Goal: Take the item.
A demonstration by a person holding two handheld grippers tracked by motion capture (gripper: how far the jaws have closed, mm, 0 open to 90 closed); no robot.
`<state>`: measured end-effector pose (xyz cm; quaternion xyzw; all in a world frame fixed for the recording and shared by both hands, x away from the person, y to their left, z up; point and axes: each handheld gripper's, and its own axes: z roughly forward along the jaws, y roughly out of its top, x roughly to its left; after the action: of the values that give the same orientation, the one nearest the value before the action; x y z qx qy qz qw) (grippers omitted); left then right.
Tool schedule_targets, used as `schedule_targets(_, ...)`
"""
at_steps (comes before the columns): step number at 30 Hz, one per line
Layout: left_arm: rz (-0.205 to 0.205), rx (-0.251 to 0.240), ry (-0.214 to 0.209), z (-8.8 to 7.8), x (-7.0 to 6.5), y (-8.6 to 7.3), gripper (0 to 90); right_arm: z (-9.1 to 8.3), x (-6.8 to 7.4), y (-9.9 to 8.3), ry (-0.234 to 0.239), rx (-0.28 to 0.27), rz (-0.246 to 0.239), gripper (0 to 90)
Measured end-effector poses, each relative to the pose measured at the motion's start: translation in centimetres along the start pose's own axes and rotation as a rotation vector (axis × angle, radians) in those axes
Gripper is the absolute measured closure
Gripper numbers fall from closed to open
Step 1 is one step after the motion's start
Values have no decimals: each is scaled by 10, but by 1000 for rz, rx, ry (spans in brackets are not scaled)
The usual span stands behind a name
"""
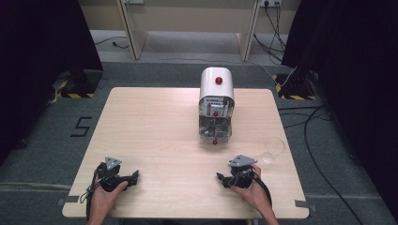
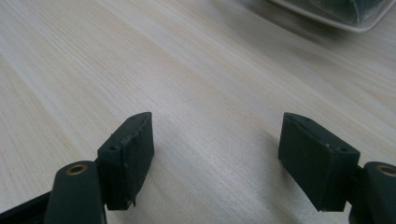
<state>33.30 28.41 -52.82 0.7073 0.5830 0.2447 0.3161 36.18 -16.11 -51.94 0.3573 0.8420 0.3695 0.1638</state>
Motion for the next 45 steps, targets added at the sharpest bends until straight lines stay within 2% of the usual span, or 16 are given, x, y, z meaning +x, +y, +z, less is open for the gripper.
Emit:
schedule_targets(7, 0, 0, 0, 0, 0, 0, 0, 1, 0, 1, 5, -4, -7, 310)
schedule_targets(15, 0, 0, 0, 0, 0, 0, 0, 0, 1, 4, -10, -25, -14, 327)
schedule_targets(27, 0, 0, 0, 0, 0, 0, 0, -13, -6, 15, -44, -94, 3, 336)
schedule_targets(37, 0, 0, 0, 0, 0, 0, 0, -23, -10, 34, -73, -145, -2, 356)
schedule_targets(42, 0, 0, 1, 0, 0, 0, 0, -29, -12, 50, -86, -189, -10, 384)
schedule_targets(45, 0, 0, 0, 0, 0, 0, 0, -30, -12, 53, -93, -196, -7, 392)
